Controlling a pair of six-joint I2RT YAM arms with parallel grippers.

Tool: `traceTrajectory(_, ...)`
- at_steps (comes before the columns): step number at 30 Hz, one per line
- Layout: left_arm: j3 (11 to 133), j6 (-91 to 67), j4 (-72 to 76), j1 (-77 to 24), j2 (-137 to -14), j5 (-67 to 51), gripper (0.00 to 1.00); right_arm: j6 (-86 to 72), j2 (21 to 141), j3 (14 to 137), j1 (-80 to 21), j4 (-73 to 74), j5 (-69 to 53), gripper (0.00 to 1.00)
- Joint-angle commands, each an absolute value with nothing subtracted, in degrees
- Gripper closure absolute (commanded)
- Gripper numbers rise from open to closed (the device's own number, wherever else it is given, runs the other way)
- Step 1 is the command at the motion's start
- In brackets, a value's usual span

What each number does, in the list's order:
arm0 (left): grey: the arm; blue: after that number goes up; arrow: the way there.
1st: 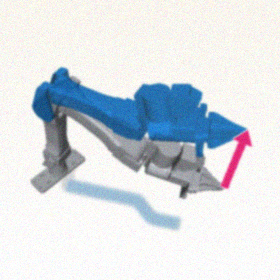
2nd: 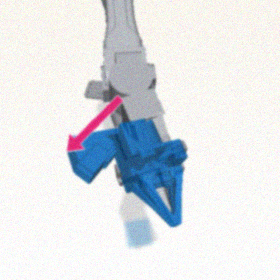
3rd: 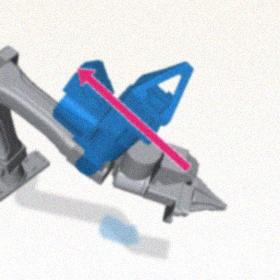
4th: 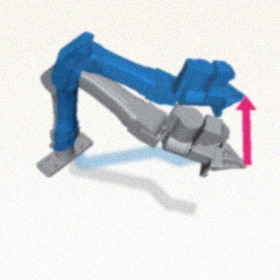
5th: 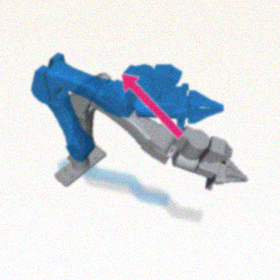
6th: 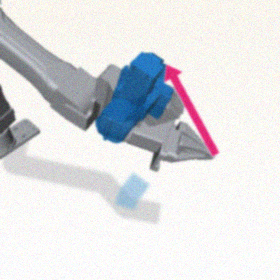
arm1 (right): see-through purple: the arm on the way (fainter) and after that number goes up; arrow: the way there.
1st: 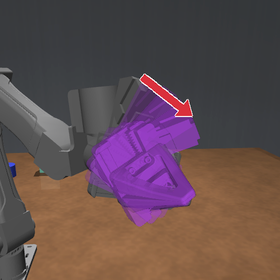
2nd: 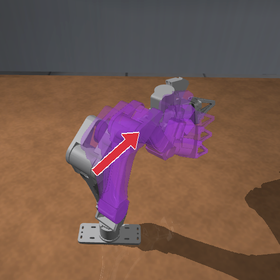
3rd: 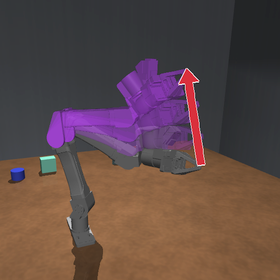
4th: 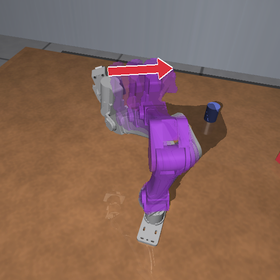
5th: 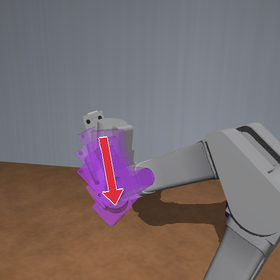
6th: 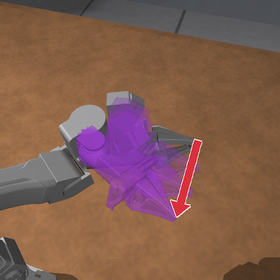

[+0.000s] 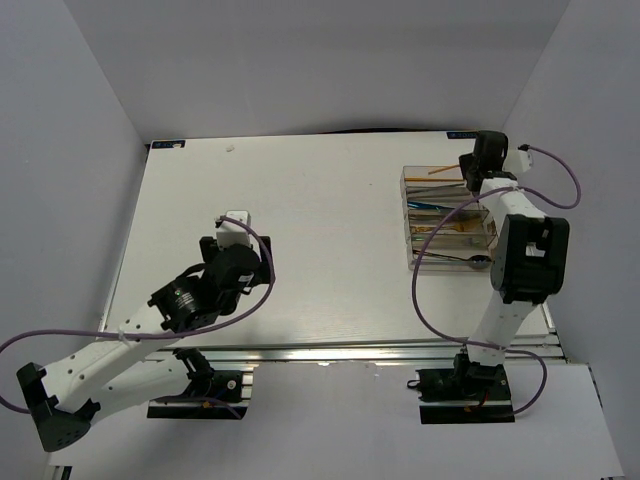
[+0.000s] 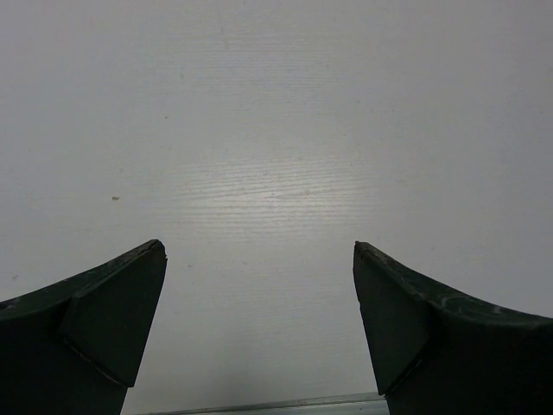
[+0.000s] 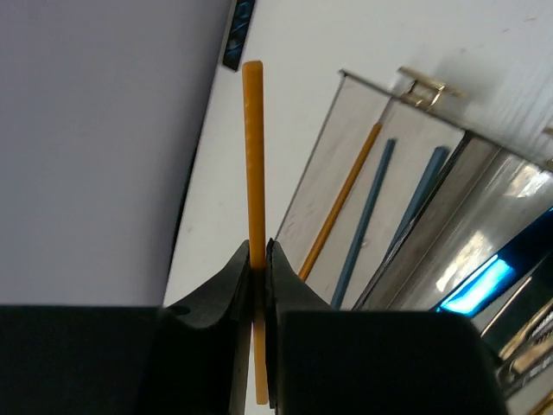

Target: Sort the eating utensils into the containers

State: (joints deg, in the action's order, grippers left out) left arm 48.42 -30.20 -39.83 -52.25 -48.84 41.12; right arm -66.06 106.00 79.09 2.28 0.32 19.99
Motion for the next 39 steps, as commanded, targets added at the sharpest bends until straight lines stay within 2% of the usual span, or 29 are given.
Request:
traceTrajectory(1, 48.1, -28.2, -37.4, -52.3, -48.3, 39.6, 0.02, -67.2, 110.5, 83.8, 2.6, -3.0, 23.4, 1.00)
traceTrajectory(8, 48.3, -27.9, -37.5, -52.3, -50.6, 38.4, 0.02, -67.2, 115.9, 84.1, 2.1, -12.2, 21.3, 1.00)
traceTrajectory(14, 48.1, -27.7, -37.4, -52.3, -48.9, 38.2, 0.02, -66.9, 120.1, 85.4, 0.8, -13.8, 19.6, 0.99)
traceTrajectory(15, 48.2, -27.7, -37.4, -52.3, -48.7, 38.2, 0.02, -67.0, 120.1, 85.1, 0.5, -15.2, 18.9, 0.96)
traceTrajectory(17, 48.1, -27.8, -37.4, -52.3, -48.3, 38.2, 0.02, -67.4, 119.9, 83.9, 0.4, -15.8, 18.5, 0.82)
traceTrajectory(19, 48.1, -27.8, -37.4, -52.3, -48.3, 38.1, 0.02, -67.2, 119.2, 83.4, 0.1, -15.9, 18.4, 0.75)
traceTrajectory(21, 48.1, -27.7, -37.4, -52.3, -48.1, 38.1, 0.02, -66.5, 118.7, 83.1, 0.1, -15.7, 19.2, 0.72)
traceTrajectory(26, 48.0, -27.8, -37.3, -52.4, -46.7, 38.1, 0.02, -64.6, 116.6, 83.1, 0.1, -12.9, 19.9, 0.52)
traceTrajectory(32, 47.7, -27.8, -37.1, -52.3, -44.6, 38.1, 0.02, -62.5, 113.5, 83.0, 0.1, -10.0, 22.6, 0.45)
traceTrajectory(39, 47.9, -28.8, -37.9, -52.3, -44.1, 41.2, 0.02, -56.4, 109.3, 88.0, 0.1, -2.1, 22.4, 0.42)
